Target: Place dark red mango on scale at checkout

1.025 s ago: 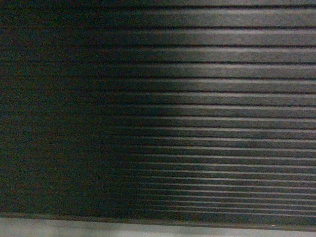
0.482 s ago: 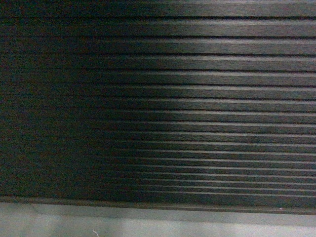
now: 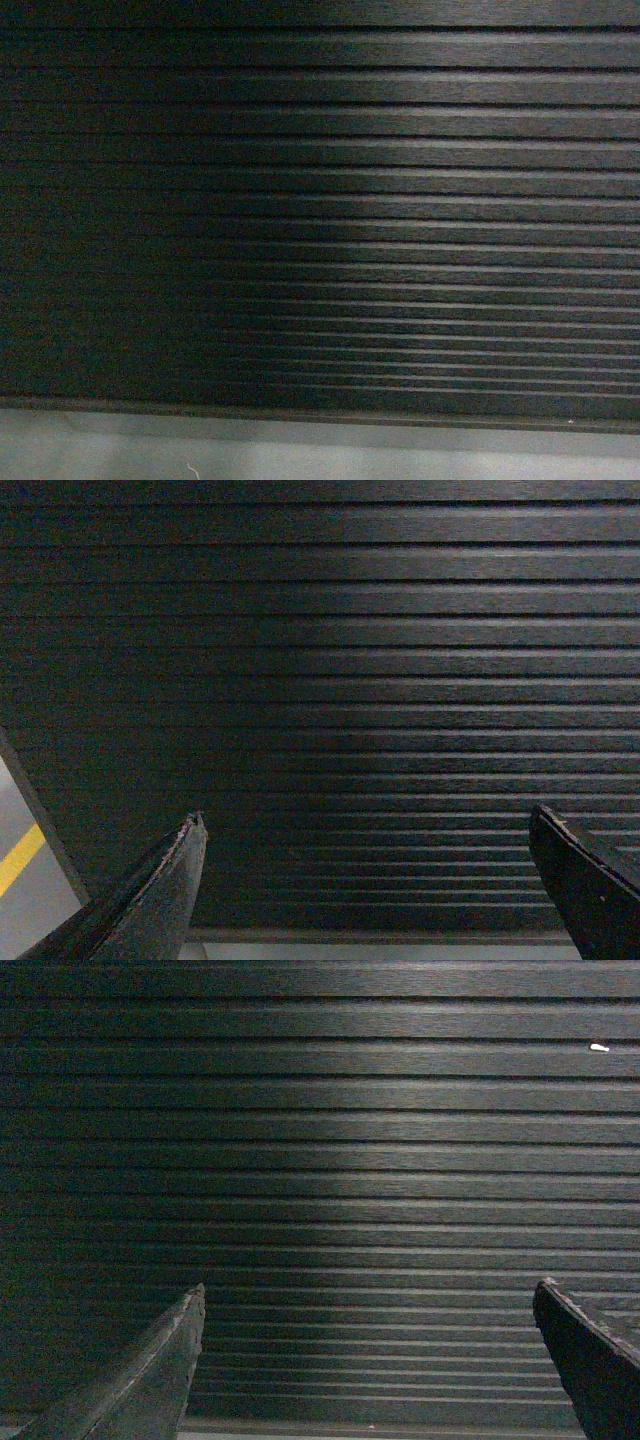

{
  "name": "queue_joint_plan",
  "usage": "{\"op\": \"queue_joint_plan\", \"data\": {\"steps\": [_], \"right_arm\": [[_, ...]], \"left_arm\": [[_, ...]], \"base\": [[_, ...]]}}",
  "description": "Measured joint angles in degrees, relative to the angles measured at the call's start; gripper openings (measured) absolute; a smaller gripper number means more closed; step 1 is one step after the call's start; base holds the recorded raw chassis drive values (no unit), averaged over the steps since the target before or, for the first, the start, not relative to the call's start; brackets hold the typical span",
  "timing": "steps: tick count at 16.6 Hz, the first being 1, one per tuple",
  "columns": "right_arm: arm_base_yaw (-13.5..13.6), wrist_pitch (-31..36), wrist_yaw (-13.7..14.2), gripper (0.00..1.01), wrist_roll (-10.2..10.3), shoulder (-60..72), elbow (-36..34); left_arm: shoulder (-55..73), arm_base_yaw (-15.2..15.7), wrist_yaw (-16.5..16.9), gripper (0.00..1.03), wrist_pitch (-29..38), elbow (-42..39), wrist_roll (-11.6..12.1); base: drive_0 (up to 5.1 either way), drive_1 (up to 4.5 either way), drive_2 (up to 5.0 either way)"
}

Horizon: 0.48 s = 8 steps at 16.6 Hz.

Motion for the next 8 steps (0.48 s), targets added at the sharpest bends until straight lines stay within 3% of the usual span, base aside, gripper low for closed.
{"op": "queue_joint_plan", "data": {"steps": [8], "right_arm": [[0.0,0.0,0.0,0.98,0.0,0.0,0.0]], "left_arm": [[0.0,0.0,0.0,0.98,0.02,0.0,0.0]], "base": [[0.0,0.0,0.0]]}}
